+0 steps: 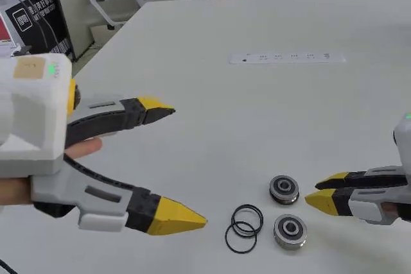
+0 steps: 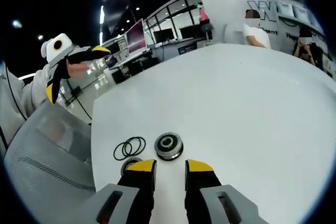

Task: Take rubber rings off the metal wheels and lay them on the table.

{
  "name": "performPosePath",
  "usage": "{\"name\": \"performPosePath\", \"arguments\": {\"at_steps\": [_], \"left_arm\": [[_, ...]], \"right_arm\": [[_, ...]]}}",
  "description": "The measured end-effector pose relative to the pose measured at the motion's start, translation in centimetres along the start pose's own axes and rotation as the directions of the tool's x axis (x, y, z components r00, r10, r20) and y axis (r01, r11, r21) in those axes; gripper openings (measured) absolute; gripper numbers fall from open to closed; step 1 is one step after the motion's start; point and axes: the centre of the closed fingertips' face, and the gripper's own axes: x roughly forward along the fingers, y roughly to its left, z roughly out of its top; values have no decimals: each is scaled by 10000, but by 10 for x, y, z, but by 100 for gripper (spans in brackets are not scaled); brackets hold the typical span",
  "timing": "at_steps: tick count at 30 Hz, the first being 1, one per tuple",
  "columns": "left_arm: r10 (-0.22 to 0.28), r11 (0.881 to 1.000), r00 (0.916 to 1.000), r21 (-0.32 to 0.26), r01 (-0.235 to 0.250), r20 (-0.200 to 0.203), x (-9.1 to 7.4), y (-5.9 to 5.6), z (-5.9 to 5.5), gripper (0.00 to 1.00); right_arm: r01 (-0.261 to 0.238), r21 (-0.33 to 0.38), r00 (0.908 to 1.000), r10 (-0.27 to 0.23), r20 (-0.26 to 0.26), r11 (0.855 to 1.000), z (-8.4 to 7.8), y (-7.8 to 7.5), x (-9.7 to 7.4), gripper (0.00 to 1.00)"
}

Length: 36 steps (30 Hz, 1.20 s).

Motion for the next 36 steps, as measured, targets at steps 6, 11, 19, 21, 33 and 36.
{"name": "performPosePath", "arguments": {"at_steps": [6, 11, 19, 21, 33, 36], "left_arm": [[-457, 9978, 9989, 490, 453, 72, 26, 2, 14, 89], [-748, 9946, 9972, 717, 745, 20, 49, 7, 20, 86], [-1107, 9927, 9937, 500, 1097, 176, 90, 6, 18, 80], [-1225, 9917, 9924, 408, 1220, 92, 100, 5, 14, 78], [-925, 9953, 9956, -300, 920, -150, 139, 9, -15, 58], [-962, 9943, 9947, -486, 944, -373, 144, 12, -27, 56]], "right_arm": [[-21, 163, 10000, 21, 44, 9999, -5, 0, 2, 19], [-22, 274, 9999, 19, 110, 9996, -5, -2, 3, 20], [-83, 268, 9999, 79, 142, 9996, -3, -2, 8, 22], [-232, 145, 9996, 230, 167, 9996, -2, 0, 10, 22], [-404, -183, 9992, 404, 6, 9990, -1, 3, 21, 24], [-368, -241, 9993, 367, -41, 9990, -2, 2, 22, 23]]}}
